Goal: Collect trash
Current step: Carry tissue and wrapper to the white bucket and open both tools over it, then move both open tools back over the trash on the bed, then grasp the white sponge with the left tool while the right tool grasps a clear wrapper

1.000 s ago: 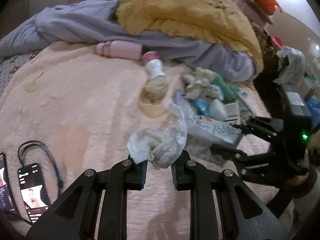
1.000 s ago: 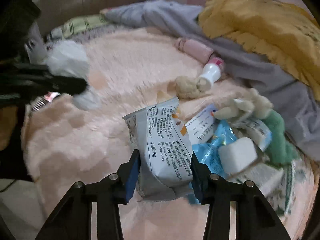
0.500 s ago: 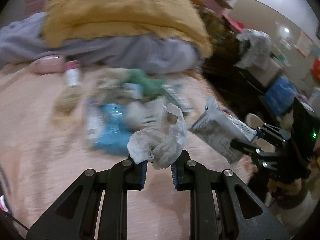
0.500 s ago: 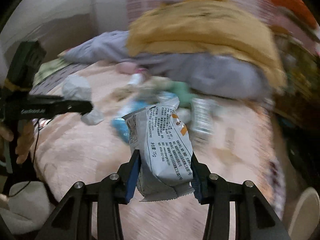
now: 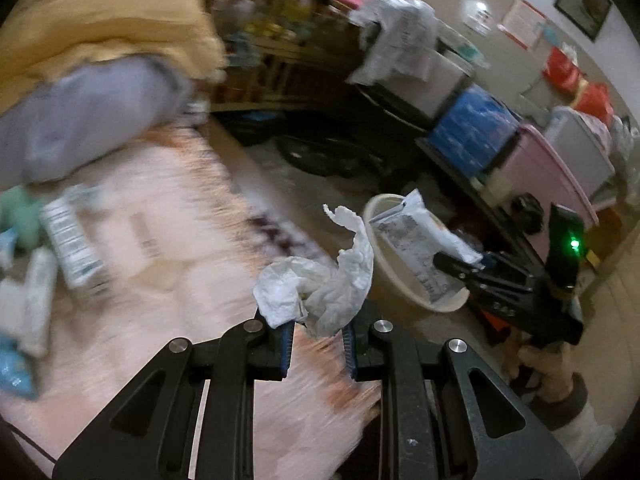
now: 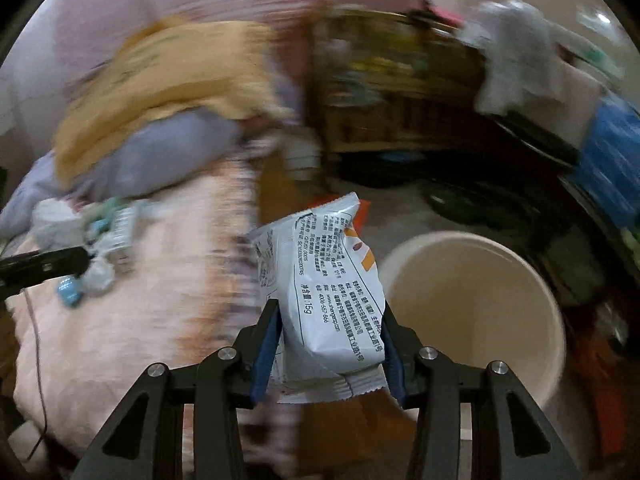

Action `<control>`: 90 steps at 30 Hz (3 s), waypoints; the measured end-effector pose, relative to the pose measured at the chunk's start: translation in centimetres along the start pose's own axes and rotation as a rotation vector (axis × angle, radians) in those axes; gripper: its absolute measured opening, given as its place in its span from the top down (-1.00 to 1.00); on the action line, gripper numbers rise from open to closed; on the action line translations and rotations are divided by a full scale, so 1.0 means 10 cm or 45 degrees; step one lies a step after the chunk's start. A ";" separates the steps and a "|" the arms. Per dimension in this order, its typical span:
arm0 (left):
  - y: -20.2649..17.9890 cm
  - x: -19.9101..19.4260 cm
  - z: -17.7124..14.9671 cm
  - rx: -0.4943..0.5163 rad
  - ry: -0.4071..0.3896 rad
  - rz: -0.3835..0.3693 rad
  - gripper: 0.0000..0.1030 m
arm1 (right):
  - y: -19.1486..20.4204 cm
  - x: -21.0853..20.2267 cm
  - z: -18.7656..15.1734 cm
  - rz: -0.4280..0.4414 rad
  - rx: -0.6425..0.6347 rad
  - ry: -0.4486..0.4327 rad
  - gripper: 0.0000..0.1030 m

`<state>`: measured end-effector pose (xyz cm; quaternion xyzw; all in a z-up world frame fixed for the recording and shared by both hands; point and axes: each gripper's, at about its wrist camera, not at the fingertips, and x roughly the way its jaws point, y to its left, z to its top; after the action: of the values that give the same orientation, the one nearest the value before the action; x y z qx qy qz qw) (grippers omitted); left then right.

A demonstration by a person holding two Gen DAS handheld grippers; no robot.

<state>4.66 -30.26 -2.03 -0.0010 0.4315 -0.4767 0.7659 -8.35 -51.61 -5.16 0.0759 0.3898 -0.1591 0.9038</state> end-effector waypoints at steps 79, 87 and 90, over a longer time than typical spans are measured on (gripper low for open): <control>2.39 -1.08 -0.75 -0.361 -0.083 0.731 -0.38 | 2.80 1.29 0.66 0.414 -0.269 0.103 -0.65; 2.63 -0.66 -0.52 -0.330 0.030 0.701 -0.35 | 2.92 2.02 1.06 0.450 -0.258 0.171 -0.35; 2.69 -0.52 -0.48 -0.318 0.080 0.688 -0.03 | 2.99 2.26 1.12 0.459 -0.255 0.202 0.09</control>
<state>20.18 -9.85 -12.77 0.0347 0.4950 -0.1986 0.8452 24.19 -31.66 -13.57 0.0664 0.4536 0.0510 0.8873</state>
